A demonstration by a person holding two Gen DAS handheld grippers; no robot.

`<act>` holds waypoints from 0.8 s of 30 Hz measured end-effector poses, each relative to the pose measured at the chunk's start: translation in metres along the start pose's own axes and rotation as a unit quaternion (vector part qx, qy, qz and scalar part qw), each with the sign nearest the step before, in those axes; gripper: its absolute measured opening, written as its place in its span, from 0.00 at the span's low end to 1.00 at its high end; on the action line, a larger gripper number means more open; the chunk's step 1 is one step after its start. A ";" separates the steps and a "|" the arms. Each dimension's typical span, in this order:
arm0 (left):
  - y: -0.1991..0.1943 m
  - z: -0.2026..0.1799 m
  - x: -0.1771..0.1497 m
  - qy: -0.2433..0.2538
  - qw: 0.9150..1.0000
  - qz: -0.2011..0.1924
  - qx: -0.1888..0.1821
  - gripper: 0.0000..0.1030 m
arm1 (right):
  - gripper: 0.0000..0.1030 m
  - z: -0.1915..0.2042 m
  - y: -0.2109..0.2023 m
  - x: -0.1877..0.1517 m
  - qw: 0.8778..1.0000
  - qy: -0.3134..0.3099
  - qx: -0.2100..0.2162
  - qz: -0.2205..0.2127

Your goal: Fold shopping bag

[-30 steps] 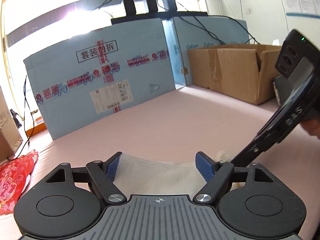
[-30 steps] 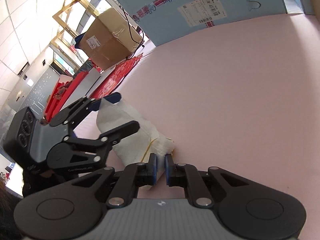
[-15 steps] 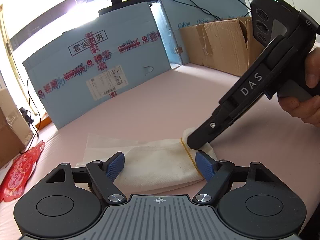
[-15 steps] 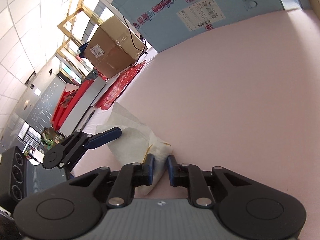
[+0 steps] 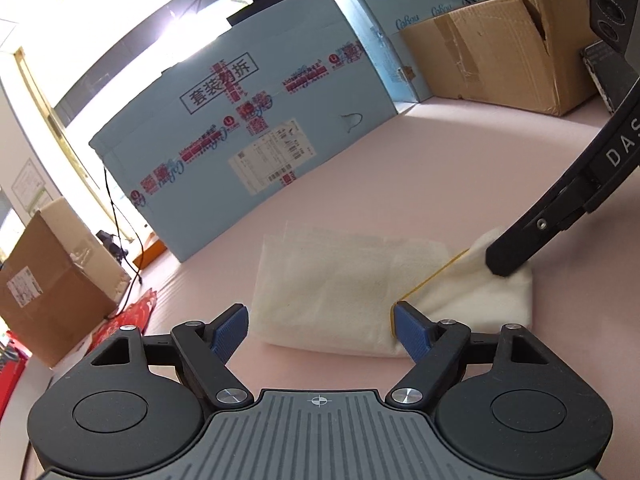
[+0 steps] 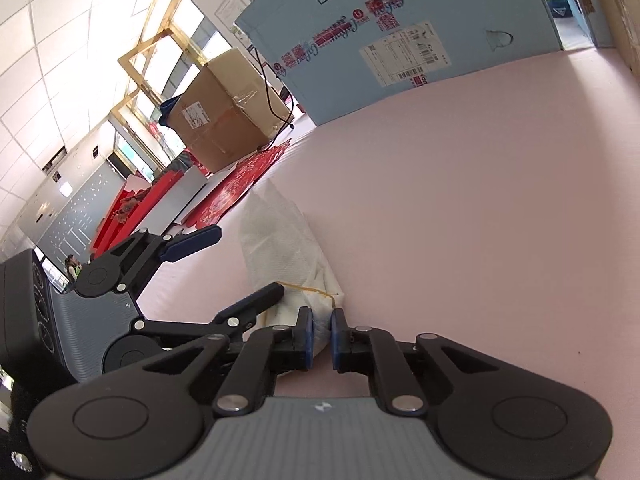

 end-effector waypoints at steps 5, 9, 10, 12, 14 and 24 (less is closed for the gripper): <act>0.001 0.015 -0.016 0.023 1.000 0.007 0.016 0.80 | 0.09 0.009 0.001 -0.002 0.999 -0.053 -0.012 0.001; 0.007 0.019 0.003 0.012 0.999 -0.035 -0.005 0.79 | 0.10 0.022 0.001 -0.008 0.992 -0.128 -0.022 -0.001; 0.006 0.019 0.011 0.012 0.999 -0.047 -0.018 0.79 | 0.10 0.030 0.001 -0.012 0.985 -0.170 -0.029 -0.003; 0.005 0.018 0.026 0.010 0.996 -0.070 -0.044 0.79 | 0.10 0.042 0.001 -0.019 0.970 -0.240 -0.040 -0.005; 0.006 0.020 0.036 0.007 0.994 -0.079 -0.068 0.79 | 0.10 0.052 0.000 -0.027 0.953 -0.300 -0.047 -0.007; 0.057 0.059 -0.004 -0.114 0.972 0.017 -0.206 0.88 | 0.10 0.076 -0.005 -0.050 0.887 -0.459 -0.061 -0.007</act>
Point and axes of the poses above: each gripper's, at about its wrist camera, not at the fingertips, and y roughly the way its jaws point, z to its left, x to its top, the point moved 6 cm from there along y, roughly the way its jaws point, and after that the axes turned 13 degrees about -z, right-handed, at the moved point
